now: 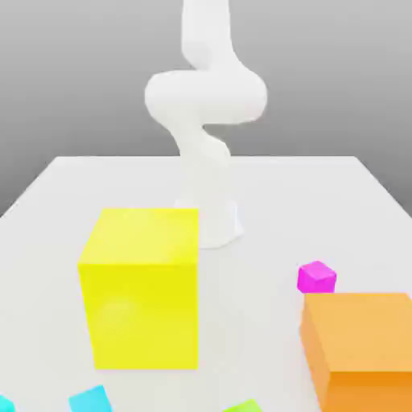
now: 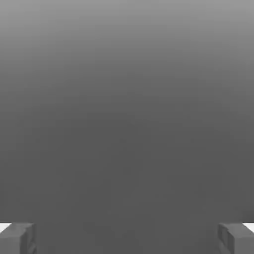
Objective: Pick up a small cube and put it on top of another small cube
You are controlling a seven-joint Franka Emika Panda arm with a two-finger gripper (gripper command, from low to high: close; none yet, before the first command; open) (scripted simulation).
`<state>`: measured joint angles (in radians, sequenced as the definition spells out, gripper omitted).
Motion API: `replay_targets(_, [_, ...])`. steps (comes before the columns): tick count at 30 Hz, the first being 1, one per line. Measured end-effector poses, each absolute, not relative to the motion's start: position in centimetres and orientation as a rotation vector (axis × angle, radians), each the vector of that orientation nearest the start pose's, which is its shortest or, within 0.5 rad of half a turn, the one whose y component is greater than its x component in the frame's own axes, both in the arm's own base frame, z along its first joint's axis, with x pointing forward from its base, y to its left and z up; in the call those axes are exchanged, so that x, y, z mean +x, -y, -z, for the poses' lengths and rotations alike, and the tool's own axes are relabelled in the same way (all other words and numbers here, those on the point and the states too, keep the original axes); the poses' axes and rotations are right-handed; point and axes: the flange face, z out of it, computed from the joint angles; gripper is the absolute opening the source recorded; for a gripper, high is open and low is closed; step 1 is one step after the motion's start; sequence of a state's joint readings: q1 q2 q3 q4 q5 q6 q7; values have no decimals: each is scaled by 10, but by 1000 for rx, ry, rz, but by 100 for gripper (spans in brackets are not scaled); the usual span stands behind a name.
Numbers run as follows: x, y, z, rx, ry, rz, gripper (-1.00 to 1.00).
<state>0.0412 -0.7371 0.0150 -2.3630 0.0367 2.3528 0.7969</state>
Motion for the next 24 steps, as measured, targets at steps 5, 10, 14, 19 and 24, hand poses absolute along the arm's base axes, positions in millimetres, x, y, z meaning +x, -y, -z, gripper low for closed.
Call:
replay_targets(5, [402, -83, -556, -2596, -896, 680, 0])
replay_targets(10, [395, -143, -452, -2714, -796, 473, 0])
replay_targets(14, [365, -184, -372, -2815, -709, 323, 0])
replay_targets(19, [306, -217, -282, -2949, -590, 157, 0])
replay_targets(24, [235, -222, -208, -3086, -464, 22, 0])
